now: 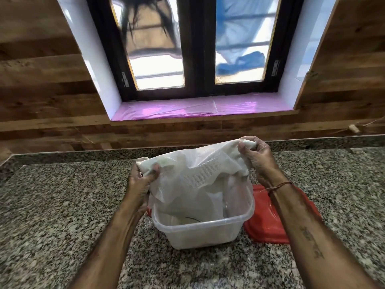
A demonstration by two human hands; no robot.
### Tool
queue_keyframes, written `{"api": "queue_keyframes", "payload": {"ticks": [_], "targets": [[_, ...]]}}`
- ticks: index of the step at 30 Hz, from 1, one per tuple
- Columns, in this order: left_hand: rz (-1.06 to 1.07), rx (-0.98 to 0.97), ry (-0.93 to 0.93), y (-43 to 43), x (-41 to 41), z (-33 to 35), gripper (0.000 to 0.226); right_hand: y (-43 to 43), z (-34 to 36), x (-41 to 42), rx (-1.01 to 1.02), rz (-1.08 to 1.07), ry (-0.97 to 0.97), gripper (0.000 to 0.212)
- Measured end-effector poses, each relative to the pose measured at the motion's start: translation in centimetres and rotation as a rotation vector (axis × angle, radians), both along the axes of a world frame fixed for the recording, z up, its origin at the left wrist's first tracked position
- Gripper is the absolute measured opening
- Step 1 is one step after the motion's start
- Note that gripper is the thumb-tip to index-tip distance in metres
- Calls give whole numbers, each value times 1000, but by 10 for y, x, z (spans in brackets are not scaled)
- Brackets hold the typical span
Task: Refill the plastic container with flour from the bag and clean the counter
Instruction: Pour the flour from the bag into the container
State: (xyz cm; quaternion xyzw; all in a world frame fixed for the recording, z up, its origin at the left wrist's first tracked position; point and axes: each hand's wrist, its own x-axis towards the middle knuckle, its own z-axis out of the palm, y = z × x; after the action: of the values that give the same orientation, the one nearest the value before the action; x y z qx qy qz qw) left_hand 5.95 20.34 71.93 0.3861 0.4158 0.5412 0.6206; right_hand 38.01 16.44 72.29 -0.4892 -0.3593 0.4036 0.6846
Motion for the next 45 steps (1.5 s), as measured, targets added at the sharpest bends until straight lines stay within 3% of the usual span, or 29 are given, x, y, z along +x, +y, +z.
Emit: {"api": "queue_keyframes", "payload": {"ticks": [10,15,18,23,27,32,36,38,41,45], "targets": [[34,100,92,4,-17,3,30,-5,22,4,14,-49,-178,13],[29,211,212,1,-25,10,27,-11,35,5,12,-60,-374,14],[-9,328,296,-2,-30,16,23,-13,41,8,-20,-105,-526,11],[13,429,441,-3,-32,23,25,-12,46,9,-9,-361,-1022,20],[108,498,698,0,-34,22,25,-10,45,1,12,-478,-1258,17],[133,519,981,3,-39,25,27,-12,43,-6,16,-531,-1335,14],[61,514,1221,-1,-29,43,29,-14,46,-4,81,-439,-1267,19],[28,612,1316,-7,-7,58,34,-12,50,-7,111,-400,-1237,22],[-78,744,1335,-10,44,74,47,-7,54,-15,145,-376,-1232,23],[-12,807,1225,-3,97,73,26,-7,62,-14,146,-343,-1192,22]]}}
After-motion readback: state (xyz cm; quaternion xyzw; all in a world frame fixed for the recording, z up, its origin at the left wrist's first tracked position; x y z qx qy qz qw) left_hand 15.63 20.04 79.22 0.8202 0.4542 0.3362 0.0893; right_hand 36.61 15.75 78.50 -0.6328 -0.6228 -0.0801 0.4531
